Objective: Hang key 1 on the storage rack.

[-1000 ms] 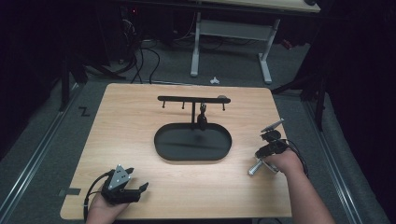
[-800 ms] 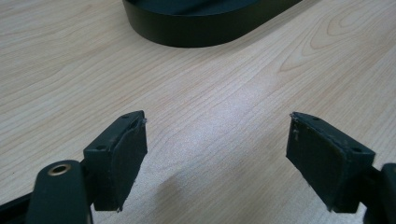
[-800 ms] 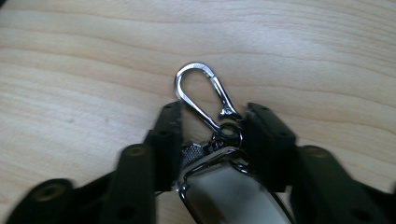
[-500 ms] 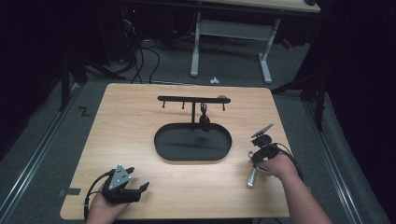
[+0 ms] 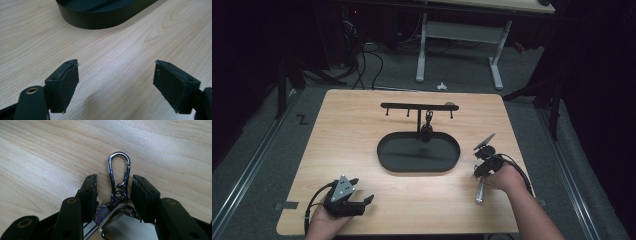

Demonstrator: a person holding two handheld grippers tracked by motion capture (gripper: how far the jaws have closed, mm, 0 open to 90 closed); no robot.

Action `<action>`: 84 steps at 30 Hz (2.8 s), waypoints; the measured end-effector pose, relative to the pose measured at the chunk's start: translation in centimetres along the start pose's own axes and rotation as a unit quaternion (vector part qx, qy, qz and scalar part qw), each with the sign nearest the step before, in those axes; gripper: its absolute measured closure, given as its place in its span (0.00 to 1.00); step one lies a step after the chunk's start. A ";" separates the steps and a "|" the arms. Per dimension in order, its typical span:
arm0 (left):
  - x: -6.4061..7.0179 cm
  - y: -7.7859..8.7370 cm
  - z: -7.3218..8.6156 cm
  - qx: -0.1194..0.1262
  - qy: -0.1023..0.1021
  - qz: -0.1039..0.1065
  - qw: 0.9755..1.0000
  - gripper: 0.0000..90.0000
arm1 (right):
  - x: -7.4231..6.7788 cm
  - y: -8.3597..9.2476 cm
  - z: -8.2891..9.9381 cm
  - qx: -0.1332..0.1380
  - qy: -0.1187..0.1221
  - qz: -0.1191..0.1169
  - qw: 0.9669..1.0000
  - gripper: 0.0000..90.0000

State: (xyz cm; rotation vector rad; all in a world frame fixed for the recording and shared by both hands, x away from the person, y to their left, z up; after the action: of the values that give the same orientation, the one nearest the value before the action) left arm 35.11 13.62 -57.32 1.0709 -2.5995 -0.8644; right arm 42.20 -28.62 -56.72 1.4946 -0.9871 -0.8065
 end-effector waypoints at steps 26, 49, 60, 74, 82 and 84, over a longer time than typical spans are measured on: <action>0.2 -0.1 -0.1 0.000 -0.001 0.006 1.000 0.23 | 0.0 0.8 0.1 0.001 -0.007 0.003 1.000 0.94; 0.3 -0.2 0.0 -0.004 -0.003 0.010 1.000 0.24 | 1.3 0.3 -0.2 0.002 -0.041 0.005 0.999 0.91; 0.3 -0.2 0.0 -0.002 -0.003 0.011 1.000 0.24 | 1.4 0.2 -0.4 -0.011 -0.046 0.007 0.999 0.91; 0.6 -0.2 -0.1 -0.003 -0.007 0.014 1.000 0.24 | 1.8 0.3 -0.5 0.004 -0.042 0.012 0.999 0.94; 0.5 -0.3 -0.3 0.004 -0.008 0.015 1.000 0.24 | 1.1 2.7 -0.9 0.029 -0.027 -0.018 0.999 0.94; 0.6 -0.3 -0.5 0.006 -0.009 0.015 1.000 0.24 | 1.0 3.6 -1.0 0.038 -0.025 -0.020 0.999 0.94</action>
State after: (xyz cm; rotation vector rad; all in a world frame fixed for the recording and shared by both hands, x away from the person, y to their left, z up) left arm 35.06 12.80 -57.18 1.0286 -2.6313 -0.8556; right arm 42.97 -29.24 -53.01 1.5698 -1.0372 -0.8457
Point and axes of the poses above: each handheld gripper's, and its own axes: y roughly backward along the jaws, z roughly out of its underside, x roughly to its right, the point moved 8 cm from there along -y, roughly forward along the jaws, and after that the axes turned 1 degree about -z, right-handed, at the moved point
